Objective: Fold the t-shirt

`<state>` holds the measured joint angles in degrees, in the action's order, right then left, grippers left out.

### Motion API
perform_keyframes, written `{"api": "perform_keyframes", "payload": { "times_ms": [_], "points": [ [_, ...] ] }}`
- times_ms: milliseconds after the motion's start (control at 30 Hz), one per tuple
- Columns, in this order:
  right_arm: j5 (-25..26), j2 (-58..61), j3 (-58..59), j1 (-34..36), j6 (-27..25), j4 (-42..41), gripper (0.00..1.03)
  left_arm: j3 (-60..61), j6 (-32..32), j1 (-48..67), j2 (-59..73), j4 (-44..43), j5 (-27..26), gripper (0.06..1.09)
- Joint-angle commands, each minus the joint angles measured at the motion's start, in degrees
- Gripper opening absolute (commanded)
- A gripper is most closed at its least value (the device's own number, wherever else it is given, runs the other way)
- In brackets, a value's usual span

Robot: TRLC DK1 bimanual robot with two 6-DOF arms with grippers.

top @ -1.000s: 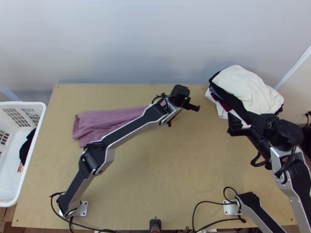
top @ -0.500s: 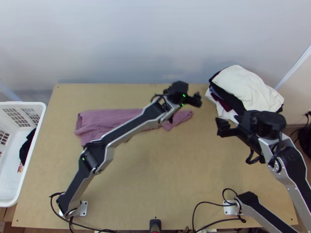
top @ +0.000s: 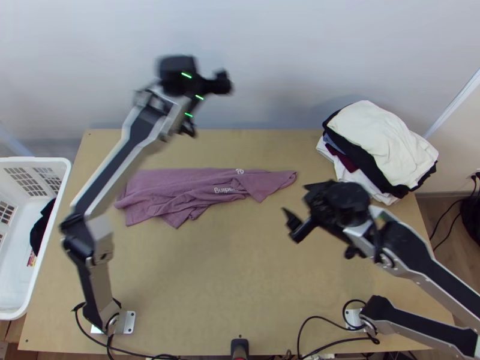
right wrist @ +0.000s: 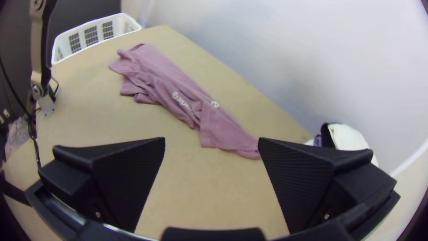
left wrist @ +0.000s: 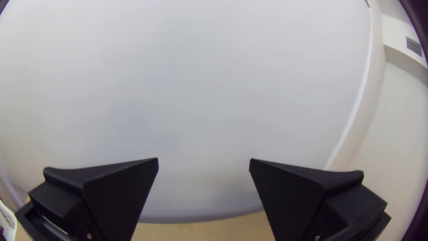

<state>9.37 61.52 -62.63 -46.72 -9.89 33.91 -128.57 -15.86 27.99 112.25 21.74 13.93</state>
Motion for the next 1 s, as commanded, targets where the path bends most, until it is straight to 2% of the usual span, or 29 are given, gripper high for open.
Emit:
{"api": "perform_keyframes", "payload": {
  "times_ms": [0,133,267,400,467,533,967],
  "points": [
    [1.0,3.5,0.9,-3.4,-7.2,-2.2,0.99,0.4,0.0,-3.5,-5.5,1.2,-0.4,1.05],
    [0.9,9.0,0.2,-7.2,-8.2,-4.8,0.99,3.4,-0.8,-7.8,-9.6,2.1,-0.4,1.05],
    [0.6,14.3,-0.4,-9.4,-5.8,-8.5,0.86,6.8,-1.8,-11.4,-13.2,2.7,-0.4,1.05],
    [-0.6,20.1,-0.8,-10.7,-4.1,-12.0,0.83,11.9,-2.3,-14.8,-17.7,2.4,-0.4,1.05],
    [-2.1,23.7,-2.1,-10.8,-2.9,-13.0,0.71,13.5,-2.9,-16.8,-19.8,2.4,-0.4,1.05],
    [-3.5,27.4,-4.0,-10.8,-1.9,-13.5,0.51,15.3,-3.0,-19.0,-21.5,2.5,-0.4,1.05],
    [-7.2,46.1,-18.3,-13.3,-1.4,-16.1,0.5,27.8,-4.0,-30.2,-31.2,1.0,-5.0,1.05]
  ]
}}
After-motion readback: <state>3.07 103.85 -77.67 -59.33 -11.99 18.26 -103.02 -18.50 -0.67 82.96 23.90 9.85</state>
